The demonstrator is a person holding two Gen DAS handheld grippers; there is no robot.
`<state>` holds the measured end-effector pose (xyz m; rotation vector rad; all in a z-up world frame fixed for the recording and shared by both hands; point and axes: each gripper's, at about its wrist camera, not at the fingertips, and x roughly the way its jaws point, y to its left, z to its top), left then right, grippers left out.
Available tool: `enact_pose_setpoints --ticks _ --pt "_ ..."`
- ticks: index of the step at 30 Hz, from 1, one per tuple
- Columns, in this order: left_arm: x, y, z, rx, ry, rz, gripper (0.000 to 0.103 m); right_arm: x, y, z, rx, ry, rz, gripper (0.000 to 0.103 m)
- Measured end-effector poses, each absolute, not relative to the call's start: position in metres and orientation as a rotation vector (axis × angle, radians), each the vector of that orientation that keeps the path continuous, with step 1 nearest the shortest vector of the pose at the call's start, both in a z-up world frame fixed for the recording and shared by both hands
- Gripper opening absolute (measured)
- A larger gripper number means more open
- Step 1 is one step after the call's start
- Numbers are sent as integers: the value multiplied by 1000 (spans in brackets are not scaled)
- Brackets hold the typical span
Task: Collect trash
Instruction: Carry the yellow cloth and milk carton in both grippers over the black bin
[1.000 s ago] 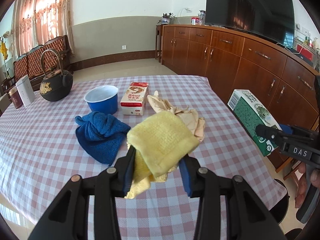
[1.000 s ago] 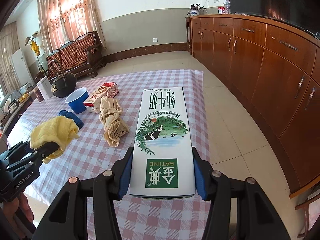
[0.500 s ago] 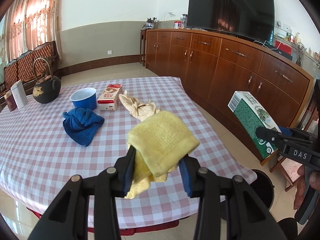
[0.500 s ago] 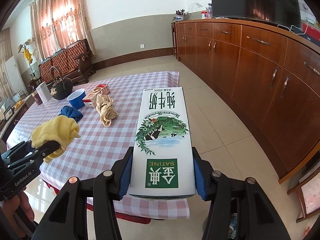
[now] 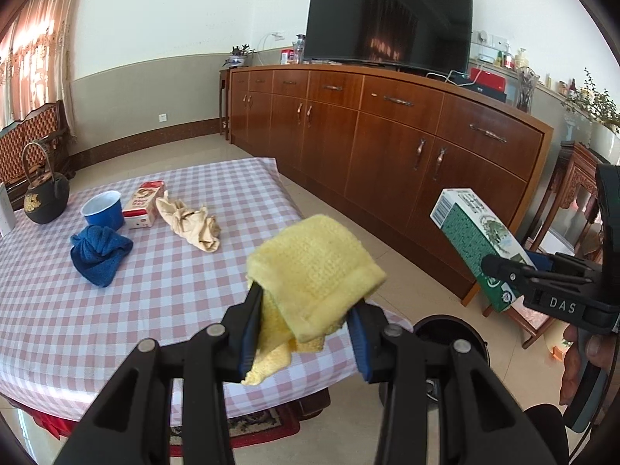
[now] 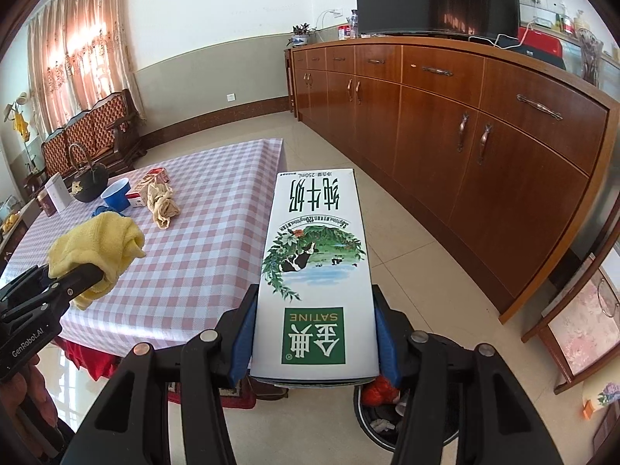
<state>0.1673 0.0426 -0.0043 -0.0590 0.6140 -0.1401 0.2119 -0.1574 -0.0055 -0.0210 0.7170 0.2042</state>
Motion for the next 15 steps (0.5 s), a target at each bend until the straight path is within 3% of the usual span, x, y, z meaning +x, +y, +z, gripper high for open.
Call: enact_pose_setpoints --ticks 15 --pt "183 -58 -22 21 660 -329 41 191 -256 -31 59 759 46 55"
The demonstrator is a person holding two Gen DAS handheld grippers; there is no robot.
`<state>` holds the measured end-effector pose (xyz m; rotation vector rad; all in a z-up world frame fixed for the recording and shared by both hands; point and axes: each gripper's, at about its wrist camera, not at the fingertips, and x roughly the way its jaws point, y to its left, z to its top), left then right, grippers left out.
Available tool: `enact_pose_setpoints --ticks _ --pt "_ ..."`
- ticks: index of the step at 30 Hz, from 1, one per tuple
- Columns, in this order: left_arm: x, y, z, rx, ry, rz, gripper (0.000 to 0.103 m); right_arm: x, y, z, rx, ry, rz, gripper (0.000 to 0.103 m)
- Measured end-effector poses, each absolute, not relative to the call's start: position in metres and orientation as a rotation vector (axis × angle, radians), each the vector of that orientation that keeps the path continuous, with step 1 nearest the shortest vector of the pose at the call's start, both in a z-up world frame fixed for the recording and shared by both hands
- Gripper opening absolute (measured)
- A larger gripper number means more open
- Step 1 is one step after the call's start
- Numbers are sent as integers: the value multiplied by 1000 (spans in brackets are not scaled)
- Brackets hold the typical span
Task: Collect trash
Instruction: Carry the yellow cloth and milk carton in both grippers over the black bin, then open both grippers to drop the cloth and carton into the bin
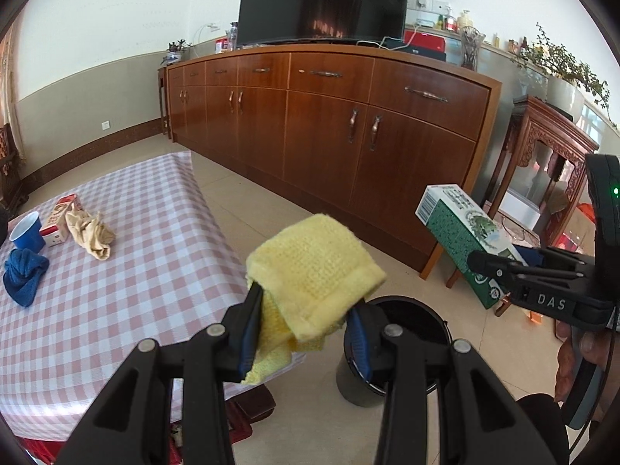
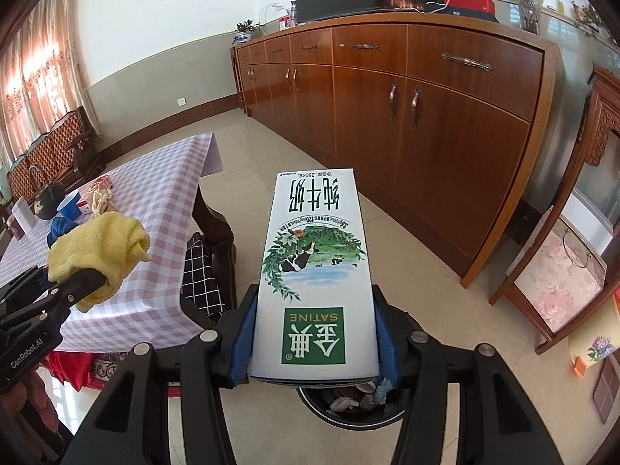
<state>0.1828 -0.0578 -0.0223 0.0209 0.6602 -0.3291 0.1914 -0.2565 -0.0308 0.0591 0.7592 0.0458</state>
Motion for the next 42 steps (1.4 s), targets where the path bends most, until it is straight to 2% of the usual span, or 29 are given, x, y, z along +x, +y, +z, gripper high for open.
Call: enact_pose_setpoints --ticks 22,36,38,39,40,42 --pt "208 -179 -86 119 808 -506 41 183 -367 -100 114 885 -46 55" --pt "240 -214 -169 178 1009 -550 42 224 -359 -199 -53 1119 132 55" --pt "248 -216 -186 173 1073 -574 47 233 -359 -217 -81 1161 165 56" --pt "251 -216 -194 168 1095 -562 55 237 -359 -226 -89 1188 166 59" --pt "252 -216 -199 171 1105 -539 72 242 -361 -235 -104 1214 142 78" --pt "253 -211 -200 179 1083 -494 87 245 -367 -244 -138 1228 82 99"
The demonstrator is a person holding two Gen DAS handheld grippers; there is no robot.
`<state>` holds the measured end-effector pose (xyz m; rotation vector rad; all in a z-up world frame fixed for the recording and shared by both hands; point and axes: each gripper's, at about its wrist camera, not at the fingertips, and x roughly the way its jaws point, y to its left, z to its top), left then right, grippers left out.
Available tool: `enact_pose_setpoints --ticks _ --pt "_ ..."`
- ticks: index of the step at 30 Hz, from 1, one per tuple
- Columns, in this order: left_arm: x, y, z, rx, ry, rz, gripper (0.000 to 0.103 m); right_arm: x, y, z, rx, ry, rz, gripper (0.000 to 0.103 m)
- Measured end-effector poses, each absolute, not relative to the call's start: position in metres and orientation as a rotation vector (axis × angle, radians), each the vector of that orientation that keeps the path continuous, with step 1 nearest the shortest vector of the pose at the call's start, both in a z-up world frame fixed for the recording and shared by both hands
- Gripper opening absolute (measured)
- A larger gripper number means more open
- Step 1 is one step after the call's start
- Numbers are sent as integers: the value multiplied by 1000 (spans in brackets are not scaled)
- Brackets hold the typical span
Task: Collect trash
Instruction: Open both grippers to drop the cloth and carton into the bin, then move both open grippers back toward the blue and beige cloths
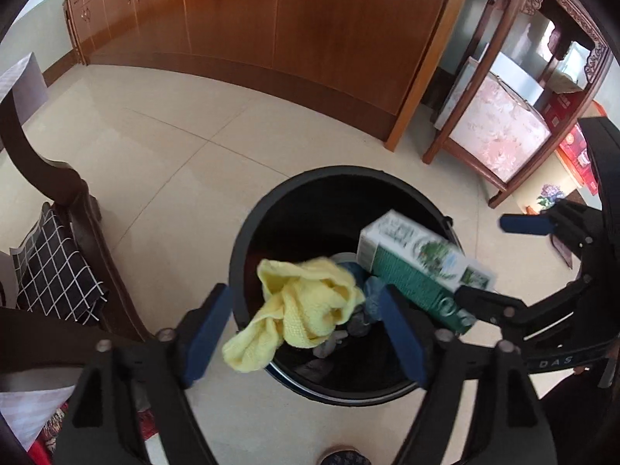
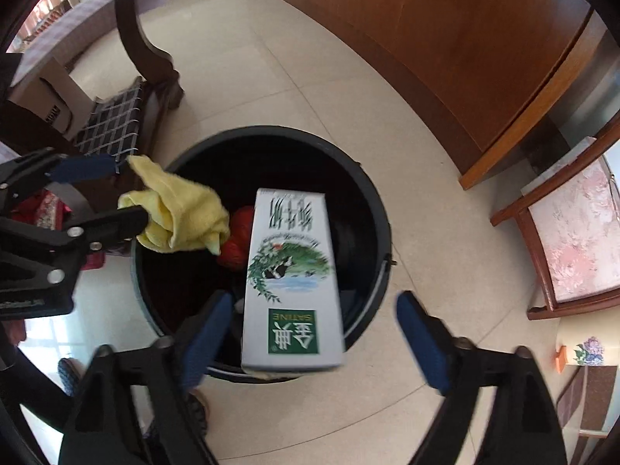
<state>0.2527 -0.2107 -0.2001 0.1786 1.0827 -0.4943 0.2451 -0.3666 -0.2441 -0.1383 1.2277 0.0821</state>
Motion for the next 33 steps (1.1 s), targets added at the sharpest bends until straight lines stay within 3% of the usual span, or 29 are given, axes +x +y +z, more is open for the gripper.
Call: enact_pose_setpoints --ticks 4,15,33 --pt "251 -194 -198 200 1045 -402 102 245 -394 -245 -59 1213 -31 103" --pt "240 -196 -152 166 931 -357 102 232 -408 -212 21 1095 -125 103" --pt "206 -168 -77 89 786 -339 103 202 -380 -112 12 865 -150 103"
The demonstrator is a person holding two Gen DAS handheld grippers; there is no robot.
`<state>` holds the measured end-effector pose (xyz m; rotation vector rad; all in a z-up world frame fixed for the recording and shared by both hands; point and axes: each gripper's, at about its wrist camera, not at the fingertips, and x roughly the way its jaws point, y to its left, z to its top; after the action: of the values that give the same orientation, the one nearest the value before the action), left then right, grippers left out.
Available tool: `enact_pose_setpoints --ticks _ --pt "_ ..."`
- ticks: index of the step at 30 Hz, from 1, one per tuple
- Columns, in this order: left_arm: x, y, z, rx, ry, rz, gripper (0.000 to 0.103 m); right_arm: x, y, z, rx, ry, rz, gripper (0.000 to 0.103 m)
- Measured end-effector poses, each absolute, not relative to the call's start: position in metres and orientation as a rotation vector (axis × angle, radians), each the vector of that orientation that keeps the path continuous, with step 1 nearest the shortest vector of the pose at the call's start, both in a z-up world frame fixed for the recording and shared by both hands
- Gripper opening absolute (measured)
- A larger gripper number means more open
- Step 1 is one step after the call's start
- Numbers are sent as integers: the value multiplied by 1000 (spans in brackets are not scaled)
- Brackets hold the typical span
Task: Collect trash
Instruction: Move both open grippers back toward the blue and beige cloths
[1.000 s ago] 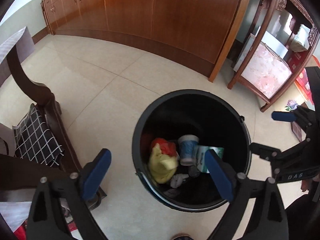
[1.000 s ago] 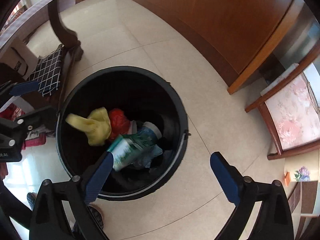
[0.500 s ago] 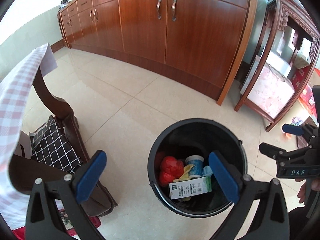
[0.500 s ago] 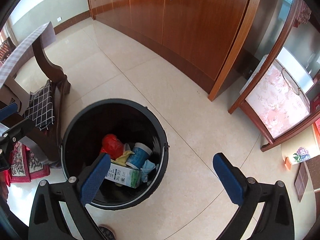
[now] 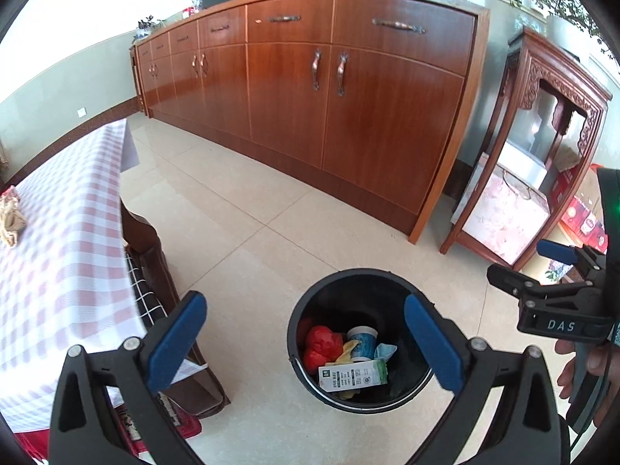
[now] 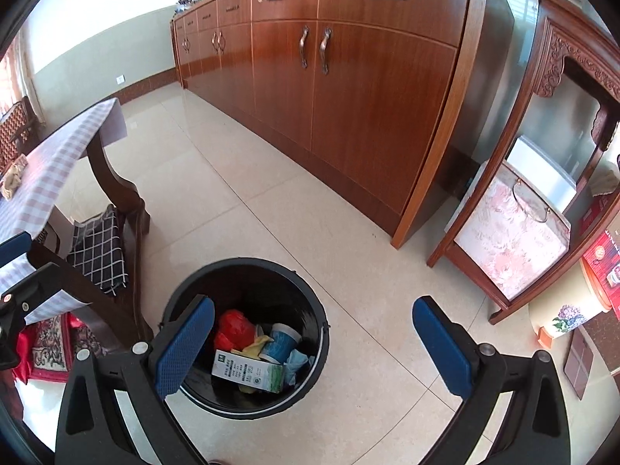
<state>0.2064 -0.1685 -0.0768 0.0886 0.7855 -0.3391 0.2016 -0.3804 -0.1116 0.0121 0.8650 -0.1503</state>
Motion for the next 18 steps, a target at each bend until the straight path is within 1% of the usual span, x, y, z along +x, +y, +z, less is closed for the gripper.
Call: enact_pose_setpoints --ticks 10,18 --pt "189 -124 -48 53 724 -266 103 192 -337 -75 -10 799 -73 103" --pt "181 -81 -28 34 688 -169 103 201 -280 -45 -48 730 23 103"
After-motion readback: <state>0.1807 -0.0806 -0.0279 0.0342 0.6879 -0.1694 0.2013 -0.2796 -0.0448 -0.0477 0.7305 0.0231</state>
